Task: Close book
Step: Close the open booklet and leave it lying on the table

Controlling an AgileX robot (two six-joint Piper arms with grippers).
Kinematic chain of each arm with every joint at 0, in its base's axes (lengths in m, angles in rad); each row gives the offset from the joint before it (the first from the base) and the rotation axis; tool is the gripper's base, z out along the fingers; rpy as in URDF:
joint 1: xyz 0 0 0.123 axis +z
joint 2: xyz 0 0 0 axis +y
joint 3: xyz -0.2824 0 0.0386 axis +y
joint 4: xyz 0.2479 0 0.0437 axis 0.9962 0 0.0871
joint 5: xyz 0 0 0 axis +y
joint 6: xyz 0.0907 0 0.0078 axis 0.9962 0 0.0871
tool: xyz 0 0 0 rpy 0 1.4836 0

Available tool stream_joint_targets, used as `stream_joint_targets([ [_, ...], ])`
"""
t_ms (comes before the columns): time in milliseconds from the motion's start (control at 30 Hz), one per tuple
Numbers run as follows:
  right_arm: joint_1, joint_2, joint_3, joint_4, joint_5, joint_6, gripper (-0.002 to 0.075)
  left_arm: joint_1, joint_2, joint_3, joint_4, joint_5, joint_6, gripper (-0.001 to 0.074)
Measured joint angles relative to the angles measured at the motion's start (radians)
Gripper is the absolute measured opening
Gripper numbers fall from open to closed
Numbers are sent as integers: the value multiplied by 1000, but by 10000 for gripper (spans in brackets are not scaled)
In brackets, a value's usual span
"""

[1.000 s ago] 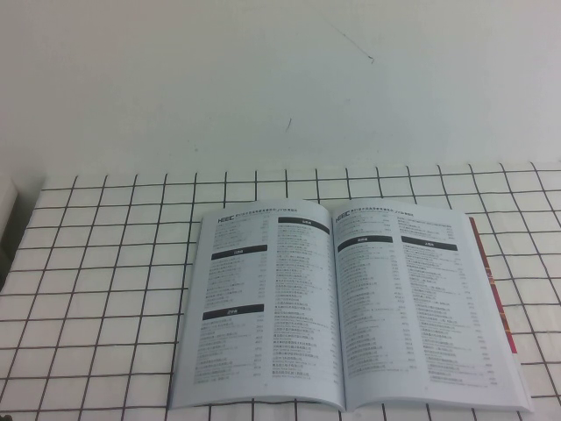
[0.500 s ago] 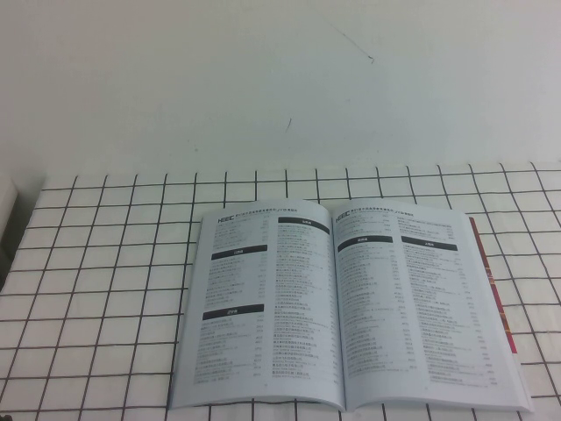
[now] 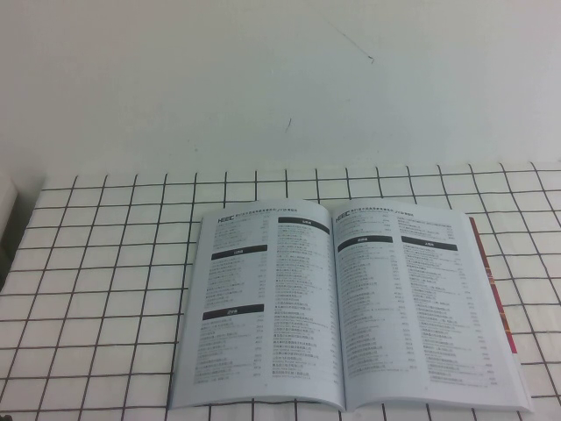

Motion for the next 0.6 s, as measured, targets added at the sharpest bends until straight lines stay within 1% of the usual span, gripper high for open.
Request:
stream_joint_targets([
  [200, 0, 0, 0, 0, 0, 0, -3, 0, 0, 0, 0, -3, 0, -4],
  [433, 0, 0, 0, 0, 0, 0, -3, 0, 0, 2, 0, -83, 0, -4],
  [600, 0, 0, 0, 0, 0, 0, -3, 0, 0, 2, 0, -107, 0, -4],
])
